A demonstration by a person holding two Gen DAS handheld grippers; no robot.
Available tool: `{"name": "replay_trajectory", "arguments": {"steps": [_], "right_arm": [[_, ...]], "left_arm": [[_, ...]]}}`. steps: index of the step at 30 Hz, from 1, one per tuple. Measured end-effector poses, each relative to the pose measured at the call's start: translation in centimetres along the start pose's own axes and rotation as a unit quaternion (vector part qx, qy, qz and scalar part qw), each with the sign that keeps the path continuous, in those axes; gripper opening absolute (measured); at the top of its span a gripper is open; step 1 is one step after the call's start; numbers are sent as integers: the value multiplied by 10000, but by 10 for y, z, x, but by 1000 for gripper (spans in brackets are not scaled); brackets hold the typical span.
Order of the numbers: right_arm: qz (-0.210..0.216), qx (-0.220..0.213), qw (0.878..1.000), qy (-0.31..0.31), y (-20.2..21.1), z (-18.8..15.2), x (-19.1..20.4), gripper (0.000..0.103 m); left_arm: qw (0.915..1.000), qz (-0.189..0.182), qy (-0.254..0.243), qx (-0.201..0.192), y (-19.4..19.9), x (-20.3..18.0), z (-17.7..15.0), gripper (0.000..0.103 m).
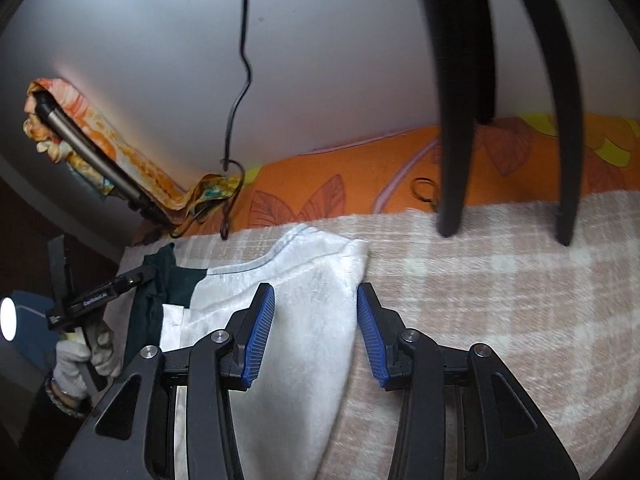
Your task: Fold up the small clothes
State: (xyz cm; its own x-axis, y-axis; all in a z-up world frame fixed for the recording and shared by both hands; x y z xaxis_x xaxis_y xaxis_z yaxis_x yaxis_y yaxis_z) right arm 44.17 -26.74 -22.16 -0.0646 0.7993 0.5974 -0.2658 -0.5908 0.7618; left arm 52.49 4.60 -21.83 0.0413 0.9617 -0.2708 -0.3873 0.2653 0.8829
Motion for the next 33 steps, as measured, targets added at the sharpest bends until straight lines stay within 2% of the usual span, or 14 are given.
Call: {"name": "replay_trajectory", "arguments": {"steps": [1,2,6,12,17,22,26,33], "right_arm": [[8,10,10000,54,-2,1,3,17],[41,70,9999,93,-5,2,6,2],[-103,60,9994,332,-1,3,18,1],[-148,-156,9978,628,32,-2,48,1],[-89,-307,9964,786,69,-24,73,1],[-150,-399,9948,926,106,-65,99,1],[-223,-429,9939,992,136,-108,111,1],[-271,-369,9943,960,153,-194,119,1]], "left_arm": [[10000,-6,-17,-1,0,-1,0,1],[10000,-30,-11,-30,2,-2,-1,1],[9997,-83,19,-208,17,-4,-4,0],[9988,-171,-31,-457,57,-11,-17,0],[9974,-176,-185,-667,103,-23,-42,0],[9964,-121,-346,-764,138,-40,-78,0],[9952,-83,-464,-863,166,-53,-122,0],[9958,27,-610,-680,178,-67,-203,0]]}}
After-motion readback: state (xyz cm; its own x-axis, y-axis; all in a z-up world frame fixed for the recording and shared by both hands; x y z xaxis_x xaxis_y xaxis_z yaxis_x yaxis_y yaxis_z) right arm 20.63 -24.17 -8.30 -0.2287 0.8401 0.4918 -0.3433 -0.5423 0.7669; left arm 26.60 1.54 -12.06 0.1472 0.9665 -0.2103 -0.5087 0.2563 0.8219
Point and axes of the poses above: each gripper's, at about its wrist camera, not at the fingertips, and y roughly against the way its jaws point, x to its left, z to its top, the point moved 8 cm from there along -y, roughly the way its jaws point, and after that the axes turned 9 degrees about x, right-handed, at the moved point
